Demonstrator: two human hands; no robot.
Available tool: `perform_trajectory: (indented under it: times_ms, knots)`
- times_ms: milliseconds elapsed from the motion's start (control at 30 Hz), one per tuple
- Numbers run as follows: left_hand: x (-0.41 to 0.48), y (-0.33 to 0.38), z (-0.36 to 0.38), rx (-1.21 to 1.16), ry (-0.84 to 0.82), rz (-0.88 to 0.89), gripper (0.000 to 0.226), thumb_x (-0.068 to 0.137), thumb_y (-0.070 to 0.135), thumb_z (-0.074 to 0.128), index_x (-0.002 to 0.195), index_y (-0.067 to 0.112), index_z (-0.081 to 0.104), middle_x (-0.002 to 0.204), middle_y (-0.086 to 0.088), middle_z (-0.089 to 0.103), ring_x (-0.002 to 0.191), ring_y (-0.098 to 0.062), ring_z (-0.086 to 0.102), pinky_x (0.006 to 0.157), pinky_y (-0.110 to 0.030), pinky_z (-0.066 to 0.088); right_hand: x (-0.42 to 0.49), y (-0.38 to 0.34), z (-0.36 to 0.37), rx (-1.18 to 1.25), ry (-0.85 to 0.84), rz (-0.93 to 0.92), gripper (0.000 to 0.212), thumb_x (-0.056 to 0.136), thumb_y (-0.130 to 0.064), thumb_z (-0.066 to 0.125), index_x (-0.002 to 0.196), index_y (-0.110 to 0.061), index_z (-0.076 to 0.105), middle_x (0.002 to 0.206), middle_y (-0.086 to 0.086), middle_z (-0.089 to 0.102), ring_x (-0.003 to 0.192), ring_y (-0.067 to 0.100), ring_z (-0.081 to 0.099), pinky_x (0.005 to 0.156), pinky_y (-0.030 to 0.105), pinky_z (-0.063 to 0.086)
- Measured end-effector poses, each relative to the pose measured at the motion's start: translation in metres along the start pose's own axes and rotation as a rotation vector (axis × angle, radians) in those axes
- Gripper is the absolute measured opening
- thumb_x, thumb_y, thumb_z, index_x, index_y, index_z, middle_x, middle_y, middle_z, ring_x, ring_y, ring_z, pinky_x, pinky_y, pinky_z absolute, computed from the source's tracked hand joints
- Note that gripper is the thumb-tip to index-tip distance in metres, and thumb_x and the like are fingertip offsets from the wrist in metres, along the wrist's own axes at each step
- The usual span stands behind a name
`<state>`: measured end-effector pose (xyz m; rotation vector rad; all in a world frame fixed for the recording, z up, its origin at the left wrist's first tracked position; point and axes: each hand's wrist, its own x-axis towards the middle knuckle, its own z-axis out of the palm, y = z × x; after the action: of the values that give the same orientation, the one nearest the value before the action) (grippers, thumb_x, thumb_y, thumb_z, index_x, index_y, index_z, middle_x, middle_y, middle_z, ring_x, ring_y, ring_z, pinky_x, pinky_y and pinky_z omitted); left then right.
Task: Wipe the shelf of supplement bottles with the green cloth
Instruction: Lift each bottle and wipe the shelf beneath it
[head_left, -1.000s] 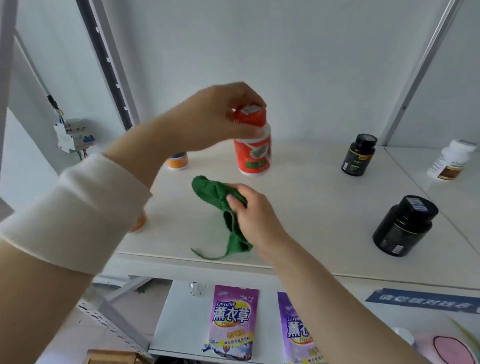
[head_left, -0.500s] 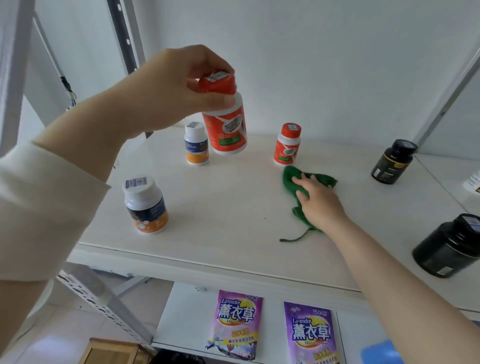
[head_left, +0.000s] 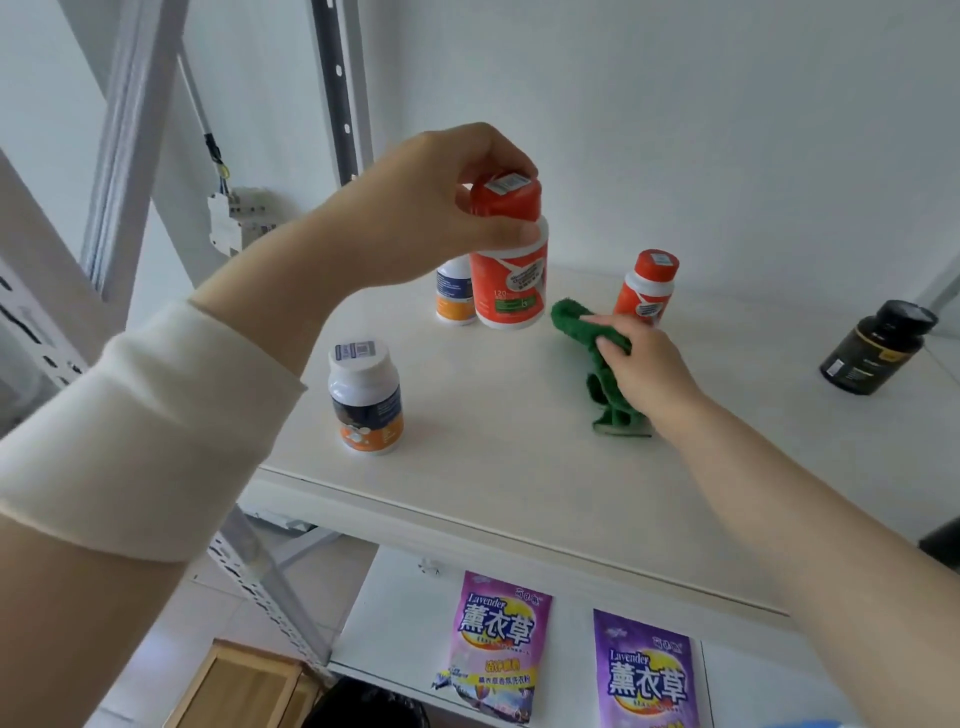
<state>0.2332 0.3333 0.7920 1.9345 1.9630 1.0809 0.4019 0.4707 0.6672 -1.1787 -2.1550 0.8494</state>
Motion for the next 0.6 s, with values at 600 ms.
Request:
perform_trajectory:
  times_ms: [600]
  knots:
    - [-0.003,0.021,0.018,-0.059,-0.032,0.053,0.04,0.078,0.034,0.066,0.115,0.027,0.053,0.113,0.014,0.062,0.098,0.0,0.061,0.072,-0.003,0.047,-0.121,-0.004,-0.043,0.318,-0.527,-0.165,0.038,0.093,-0.006,0.044,0.092,-0.037,0.065,0.096,-0.02,0.07,0.093,-0.004,0.063,0.08,0.005,0.044]
